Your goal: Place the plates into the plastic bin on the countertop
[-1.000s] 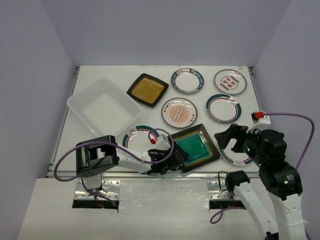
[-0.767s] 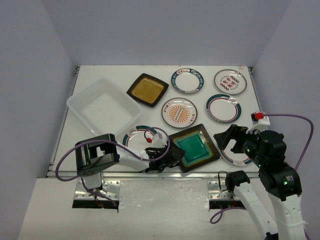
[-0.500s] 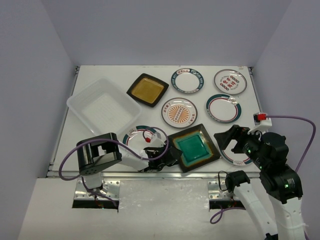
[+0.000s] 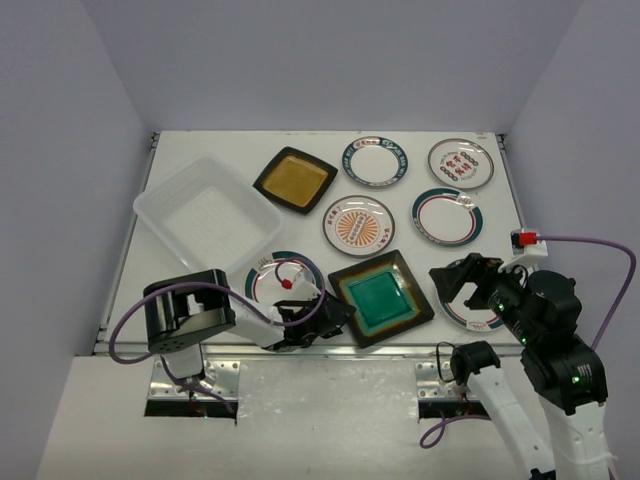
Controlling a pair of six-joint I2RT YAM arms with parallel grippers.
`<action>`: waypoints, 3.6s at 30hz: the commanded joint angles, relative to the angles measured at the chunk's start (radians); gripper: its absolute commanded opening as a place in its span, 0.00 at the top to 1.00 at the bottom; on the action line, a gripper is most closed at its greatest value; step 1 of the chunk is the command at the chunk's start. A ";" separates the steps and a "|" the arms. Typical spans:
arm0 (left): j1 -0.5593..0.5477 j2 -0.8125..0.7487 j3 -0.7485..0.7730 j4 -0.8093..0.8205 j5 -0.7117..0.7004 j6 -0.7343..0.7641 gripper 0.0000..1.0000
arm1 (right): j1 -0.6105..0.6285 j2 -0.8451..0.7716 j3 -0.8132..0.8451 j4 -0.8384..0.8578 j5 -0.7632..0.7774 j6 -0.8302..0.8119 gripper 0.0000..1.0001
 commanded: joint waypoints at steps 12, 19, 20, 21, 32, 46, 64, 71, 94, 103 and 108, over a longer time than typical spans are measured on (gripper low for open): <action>0.039 -0.263 -0.141 0.426 0.132 0.300 1.00 | 0.004 -0.020 0.022 0.037 0.027 0.007 0.01; 0.080 -0.375 -0.151 0.502 0.210 0.374 1.00 | 0.004 -0.022 0.025 0.028 0.041 0.001 0.01; 0.084 -0.379 -0.144 0.481 0.205 0.375 1.00 | 0.005 -0.022 0.024 0.028 0.043 0.002 0.01; 0.090 -0.418 -0.133 0.457 0.202 0.384 1.00 | 0.005 -0.020 0.022 0.030 0.044 0.003 0.01; 0.330 -0.799 -0.056 -0.025 0.139 0.405 1.00 | 0.004 0.008 0.008 0.056 0.036 0.007 0.01; 1.271 -0.970 0.176 -0.632 0.490 0.600 1.00 | 0.004 0.015 -0.023 0.087 -0.007 0.001 0.01; 1.524 -0.695 0.259 -0.631 0.709 0.856 1.00 | 0.004 0.011 -0.089 0.129 -0.083 -0.003 0.01; 1.537 -0.564 0.355 -0.656 0.748 0.927 1.00 | 0.004 0.007 -0.099 0.134 -0.099 0.008 0.01; 1.573 -0.387 0.350 -0.660 0.697 0.992 0.30 | 0.004 0.032 -0.124 0.162 -0.175 0.015 0.01; 1.572 -0.453 0.401 -0.754 0.684 1.010 0.00 | 0.004 0.163 -0.211 0.290 -0.299 0.054 0.01; 1.540 -0.685 0.402 -0.737 0.760 1.062 0.00 | 0.004 0.421 -0.253 0.554 -0.370 0.163 0.01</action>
